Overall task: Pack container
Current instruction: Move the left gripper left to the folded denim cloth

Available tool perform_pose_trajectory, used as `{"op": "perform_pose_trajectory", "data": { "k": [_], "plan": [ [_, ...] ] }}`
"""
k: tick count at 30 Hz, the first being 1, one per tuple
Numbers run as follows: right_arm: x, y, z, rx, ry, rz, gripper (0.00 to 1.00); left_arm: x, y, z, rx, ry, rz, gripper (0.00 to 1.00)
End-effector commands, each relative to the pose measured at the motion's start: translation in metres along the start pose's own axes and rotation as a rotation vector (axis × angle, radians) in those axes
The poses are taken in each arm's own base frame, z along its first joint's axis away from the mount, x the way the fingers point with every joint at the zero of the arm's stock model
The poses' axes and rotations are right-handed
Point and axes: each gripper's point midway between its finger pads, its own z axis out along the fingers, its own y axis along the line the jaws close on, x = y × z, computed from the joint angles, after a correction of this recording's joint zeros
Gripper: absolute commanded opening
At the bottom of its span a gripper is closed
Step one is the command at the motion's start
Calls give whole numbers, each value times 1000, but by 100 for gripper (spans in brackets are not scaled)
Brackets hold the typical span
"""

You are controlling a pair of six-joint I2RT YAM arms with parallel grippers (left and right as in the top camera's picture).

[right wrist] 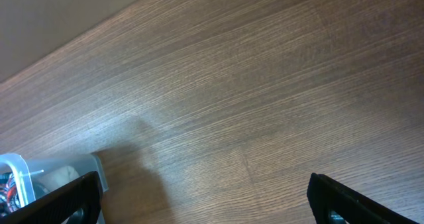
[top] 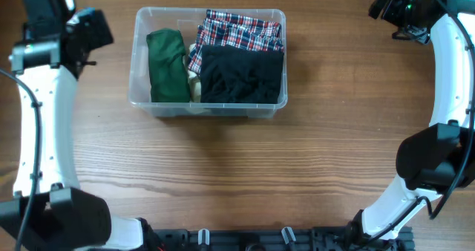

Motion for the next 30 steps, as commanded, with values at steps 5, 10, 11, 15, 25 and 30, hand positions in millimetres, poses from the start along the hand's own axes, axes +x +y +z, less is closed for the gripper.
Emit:
{"op": "perform_pose_trajectory", "data": {
  "k": [5,10,11,15,25,30],
  "plan": [
    [1,0,3,9,4,10,100,15,23,77,-77,69,71,99],
    [1,0,3,9,4,11,100,42,41,128,-210,140,123,99],
    [1,0,3,9,4,11,100,46,44,135,-231,149,133,100],
    [1,0,3,9,4,11,100,57,60,163,-339,165,189,100],
    [1,0,3,9,4,10,100,63,69,200,-405,166,407,99],
    [1,0,3,9,4,11,100,74,71,214,-422,190,467,99]
  ]
}}
